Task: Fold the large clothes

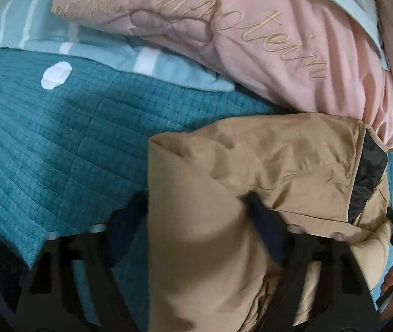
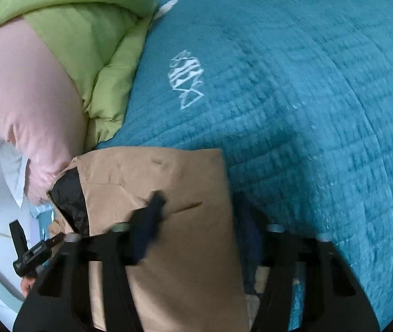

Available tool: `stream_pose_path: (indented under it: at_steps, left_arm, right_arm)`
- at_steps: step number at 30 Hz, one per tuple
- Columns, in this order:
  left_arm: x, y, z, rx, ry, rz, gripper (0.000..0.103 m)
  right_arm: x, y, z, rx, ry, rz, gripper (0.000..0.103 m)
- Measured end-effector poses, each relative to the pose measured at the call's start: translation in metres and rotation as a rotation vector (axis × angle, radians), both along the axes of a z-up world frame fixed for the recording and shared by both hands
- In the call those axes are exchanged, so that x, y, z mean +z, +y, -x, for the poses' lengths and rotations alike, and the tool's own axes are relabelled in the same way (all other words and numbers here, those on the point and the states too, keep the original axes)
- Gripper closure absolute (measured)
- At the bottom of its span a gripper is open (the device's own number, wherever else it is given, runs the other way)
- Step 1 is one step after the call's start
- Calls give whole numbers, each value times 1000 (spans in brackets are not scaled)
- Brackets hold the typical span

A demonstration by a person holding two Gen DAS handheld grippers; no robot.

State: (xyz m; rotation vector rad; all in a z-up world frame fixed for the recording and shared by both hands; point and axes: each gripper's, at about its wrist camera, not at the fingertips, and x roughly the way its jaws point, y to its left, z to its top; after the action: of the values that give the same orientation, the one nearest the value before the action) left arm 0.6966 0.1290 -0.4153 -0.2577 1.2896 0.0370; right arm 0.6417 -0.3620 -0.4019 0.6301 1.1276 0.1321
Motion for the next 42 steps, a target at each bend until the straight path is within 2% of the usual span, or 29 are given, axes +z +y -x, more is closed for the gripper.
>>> stream_pose_path:
  at_steps: [1,3,5,6,7,13,17,23,25,28,34,37,40,41,42]
  left_arm:
    - [3,-1,1,-4,-9,5,57]
    - [8,-3,5,-5,-17,24,78]
    - [20,-2,12,-11,-47,52,84]
    - [26,1,16,-20,-59,60,85]
    - [33,4,20,-35,-131,61,86]
    - [87,14,73,-104,-239,142,86]
    - [117,18,123,-138,-279,175,86]
    - [160,26,203,-209,-291,175,86]
    - [162,32,237,-228,-289,181,86]
    - [152,33,276,-259,-267,169,86]
    - [109,38,356,-306,-184,170,85]
    - [87,43,380,-298,-157,158,81]
    - [75,45,394,-300,-145,138,71]
    - [74,44,398,-305,-140,99,53]
    - [75,44,402,-307,-142,62,37]
  right_arm:
    - [3,2,2,11,-13,12,81]
    - [9,4,6,19,-47,7,87]
    - [20,3,16,22,-97,-2,89]
    - [25,2,21,24,-112,-4,90]
    - [34,0,28,25,-134,-15,90]
    - [81,1,69,58,-224,-59,90]
    - [114,7,107,92,-264,-59,90]
    - [146,9,187,148,-261,-82,90]
    - [149,11,216,162,-248,-78,90]
    - [144,9,260,166,-214,-95,90]
    - [105,4,341,151,-102,-110,90]
    - [75,1,370,128,-28,-104,85]
    - [54,-6,387,86,24,-96,83]
    - [51,-6,389,84,32,-91,82]
    - [50,-6,392,79,42,-82,76]
